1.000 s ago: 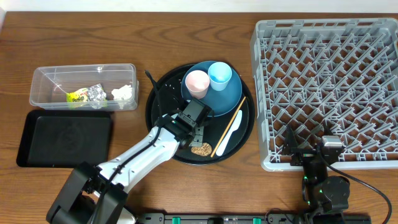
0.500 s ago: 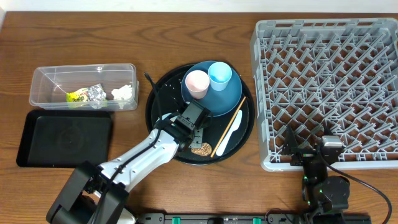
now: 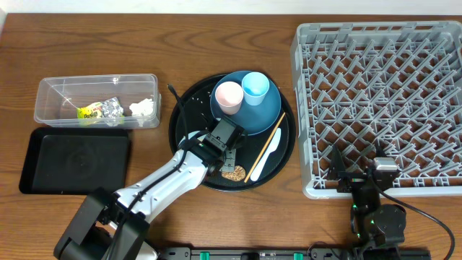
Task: Sort waste into correct bins and load items into the dishwasher rack
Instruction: 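Lower the left gripper and grasp the rim of the light blue bowl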
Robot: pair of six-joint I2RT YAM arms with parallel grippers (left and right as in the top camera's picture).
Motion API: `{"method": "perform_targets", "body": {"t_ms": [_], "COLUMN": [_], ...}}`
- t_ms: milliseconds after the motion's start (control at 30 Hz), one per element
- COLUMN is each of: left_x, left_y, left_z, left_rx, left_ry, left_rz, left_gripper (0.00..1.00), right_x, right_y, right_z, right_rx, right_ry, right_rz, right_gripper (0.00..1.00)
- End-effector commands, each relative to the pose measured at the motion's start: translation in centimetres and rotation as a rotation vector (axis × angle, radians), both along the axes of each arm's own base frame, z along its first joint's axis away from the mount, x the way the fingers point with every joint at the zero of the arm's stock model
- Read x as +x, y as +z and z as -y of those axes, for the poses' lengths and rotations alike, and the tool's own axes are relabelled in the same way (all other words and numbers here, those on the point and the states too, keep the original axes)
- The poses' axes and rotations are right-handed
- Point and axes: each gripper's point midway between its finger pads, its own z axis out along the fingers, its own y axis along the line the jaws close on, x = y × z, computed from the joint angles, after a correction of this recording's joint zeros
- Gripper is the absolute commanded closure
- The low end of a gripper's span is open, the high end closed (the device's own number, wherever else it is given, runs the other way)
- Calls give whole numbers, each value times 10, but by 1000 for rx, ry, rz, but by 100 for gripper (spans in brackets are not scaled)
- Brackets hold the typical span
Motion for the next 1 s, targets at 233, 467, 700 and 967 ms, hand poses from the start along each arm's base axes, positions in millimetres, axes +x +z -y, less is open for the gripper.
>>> {"method": "perform_targets", "body": {"t_ms": [233,467,700,967], "left_x": [-2,0,9,12], "left_y": [-6,-3,27,54], "left_z": [-6,-5,0,-4], "left_rx": [29,24,-4,4], "left_ry": [7,7,12,-30], "left_rz": [-7,-1,45,111], "left_gripper": [94,94,94,94], "right_x": [0,0,0,0], "right_y": [-2,-2,-2,-2], "right_z": [2,2,2,2], "right_rx": [-15,-15,-15,-15], "right_ry": [-7,-7,-7,-7], "right_rz": [-6,-6,-6,-6], "right_gripper": [1,1,1,1]}}
